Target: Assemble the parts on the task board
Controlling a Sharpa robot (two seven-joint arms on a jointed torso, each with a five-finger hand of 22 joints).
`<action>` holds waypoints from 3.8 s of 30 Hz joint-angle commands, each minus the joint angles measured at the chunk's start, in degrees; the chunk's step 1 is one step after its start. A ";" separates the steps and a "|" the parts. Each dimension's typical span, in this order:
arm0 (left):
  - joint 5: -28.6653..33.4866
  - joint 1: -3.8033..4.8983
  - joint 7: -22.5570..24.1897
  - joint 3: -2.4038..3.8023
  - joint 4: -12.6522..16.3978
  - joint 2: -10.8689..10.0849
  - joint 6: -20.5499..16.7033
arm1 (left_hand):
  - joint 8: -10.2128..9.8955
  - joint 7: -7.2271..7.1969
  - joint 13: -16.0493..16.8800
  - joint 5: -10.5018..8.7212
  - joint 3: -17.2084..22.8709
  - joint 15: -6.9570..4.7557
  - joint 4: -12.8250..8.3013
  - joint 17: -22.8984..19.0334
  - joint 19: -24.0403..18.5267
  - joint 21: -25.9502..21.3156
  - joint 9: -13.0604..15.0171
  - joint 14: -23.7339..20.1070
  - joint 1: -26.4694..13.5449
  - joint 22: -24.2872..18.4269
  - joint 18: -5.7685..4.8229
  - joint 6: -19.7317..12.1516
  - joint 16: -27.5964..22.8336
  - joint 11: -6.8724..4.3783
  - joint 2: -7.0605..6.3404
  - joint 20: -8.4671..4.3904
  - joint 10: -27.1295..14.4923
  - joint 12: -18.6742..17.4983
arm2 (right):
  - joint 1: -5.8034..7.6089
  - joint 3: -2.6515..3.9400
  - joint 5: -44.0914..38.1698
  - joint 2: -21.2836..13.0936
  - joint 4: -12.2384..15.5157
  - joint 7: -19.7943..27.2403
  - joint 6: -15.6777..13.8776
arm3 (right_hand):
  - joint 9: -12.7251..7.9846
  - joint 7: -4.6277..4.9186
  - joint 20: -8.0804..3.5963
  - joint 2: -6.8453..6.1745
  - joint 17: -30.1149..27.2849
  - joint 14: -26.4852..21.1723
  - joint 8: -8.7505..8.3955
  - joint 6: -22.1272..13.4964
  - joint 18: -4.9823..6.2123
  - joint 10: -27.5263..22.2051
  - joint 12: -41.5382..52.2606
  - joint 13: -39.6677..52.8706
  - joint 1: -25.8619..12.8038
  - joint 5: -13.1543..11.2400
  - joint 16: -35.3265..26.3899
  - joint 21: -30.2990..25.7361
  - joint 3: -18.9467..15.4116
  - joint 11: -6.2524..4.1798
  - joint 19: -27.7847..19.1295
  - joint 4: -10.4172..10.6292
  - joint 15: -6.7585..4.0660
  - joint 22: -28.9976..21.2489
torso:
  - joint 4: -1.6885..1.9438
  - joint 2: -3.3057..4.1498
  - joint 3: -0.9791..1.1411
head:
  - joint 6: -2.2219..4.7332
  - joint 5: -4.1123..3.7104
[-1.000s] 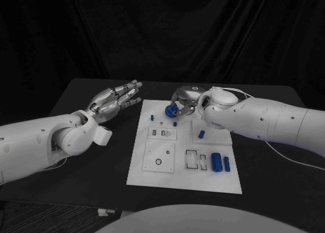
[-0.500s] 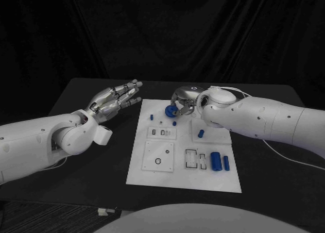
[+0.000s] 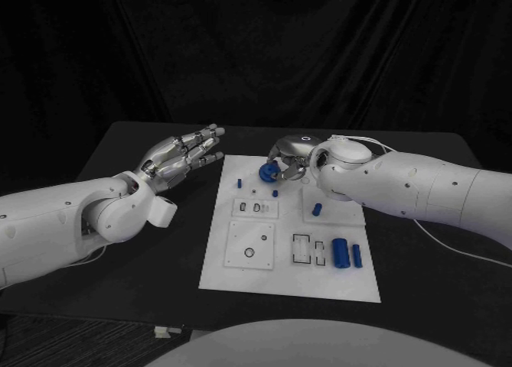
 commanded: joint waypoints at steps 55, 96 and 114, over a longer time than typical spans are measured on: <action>0.03 -0.12 0.48 0.05 -0.25 0.15 0.89 | 0.40 0.43 0.08 0.66 0.59 0.27 -0.21 0.06 0.53 0.33 0.06 0.12 0.87 0.07 0.48 -0.04 0.35 0.50 -0.23 0.05 0.19 0.12 | -0.52 0.00 -0.36 -0.10 -0.51 -0.80 4.44 | -6.26 -3.63 -2.62 0.35 15.10 6.01 -3.21 -10.99 -0.31 5.98 0.20 15.07 -0.50 -3.69 0.17 -1.22 -0.32 -3.26 0.70 -2.29 -2.98 10.44 | 0.00 -0.03 0.00 | -0.26 0.05; 0.03 -0.18 0.12 0.05 -0.66 -0.01 1.24 | 0.40 0.47 0.08 0.66 0.67 0.28 -0.21 0.07 0.55 0.34 0.06 0.13 0.89 0.07 0.47 -0.08 0.38 0.54 -0.25 0.06 0.19 0.12 | 0.92 -0.01 -0.35 -12.11 8.09 0.66 -10.50 | -2.06 -1.73 -1.16 1.39 15.10 6.01 3.16 2.04 -0.37 5.98 0.20 15.07 -7.94 -11.43 0.17 -1.62 -4.82 -1.50 1.15 7.01 -1.43 11.20 | -0.01 -0.04 0.00 | -0.27 0.52; 0.03 -0.31 0.01 0.05 -0.99 0.18 1.33 | 0.42 0.50 0.10 0.66 0.80 0.33 -0.19 0.09 0.56 0.35 0.06 0.20 0.89 0.07 0.46 -0.05 0.45 0.59 -0.26 0.05 0.24 0.13 | 2.40 -0.06 -0.35 -26.48 18.24 -2.08 -12.18 | -3.25 -2.62 -1.72 -0.65 15.10 6.01 1.75 -2.08 -0.78 5.98 0.20 15.07 -1.29 -6.86 0.17 -0.20 -3.45 -2.28 2.13 4.10 -2.07 12.15 | -0.10 -0.08 0.07 | -0.27 -0.30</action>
